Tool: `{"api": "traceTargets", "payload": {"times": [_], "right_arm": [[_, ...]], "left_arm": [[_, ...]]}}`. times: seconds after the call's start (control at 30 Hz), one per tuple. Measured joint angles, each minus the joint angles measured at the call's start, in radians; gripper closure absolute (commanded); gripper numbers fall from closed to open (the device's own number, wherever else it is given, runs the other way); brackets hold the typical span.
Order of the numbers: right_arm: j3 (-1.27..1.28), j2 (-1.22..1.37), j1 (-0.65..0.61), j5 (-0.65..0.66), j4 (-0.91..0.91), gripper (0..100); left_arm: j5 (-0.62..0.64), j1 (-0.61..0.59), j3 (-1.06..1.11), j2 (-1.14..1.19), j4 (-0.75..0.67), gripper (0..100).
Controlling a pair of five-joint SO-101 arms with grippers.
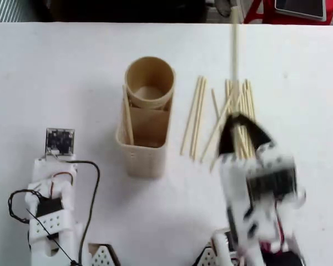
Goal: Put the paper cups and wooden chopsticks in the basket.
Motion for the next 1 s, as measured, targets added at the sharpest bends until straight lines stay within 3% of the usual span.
{"api": "traceTargets", "payload": {"times": [0.17,0.33,0.67,0.9,1.0], "right_arm": [[0.052,0.046,-0.250,-0.025,-0.241,98.1],[0.075,0.226,-0.373,-0.025,-0.433,98.1],[0.077,0.493,-0.393,-0.025,-0.629,97.8],[0.077,0.552,-0.391,-0.025,-0.637,88.4],[0.077,0.554,-0.391,-0.025,-0.637,89.2]], "left_arm": [[0.000,0.000,0.000,0.000,0.000,90],[0.000,0.000,0.000,0.000,0.000,90],[0.000,0.000,0.000,0.000,0.000,90],[0.000,0.000,0.000,0.000,0.000,90],[0.000,0.000,0.000,0.000,0.000,90]]}}
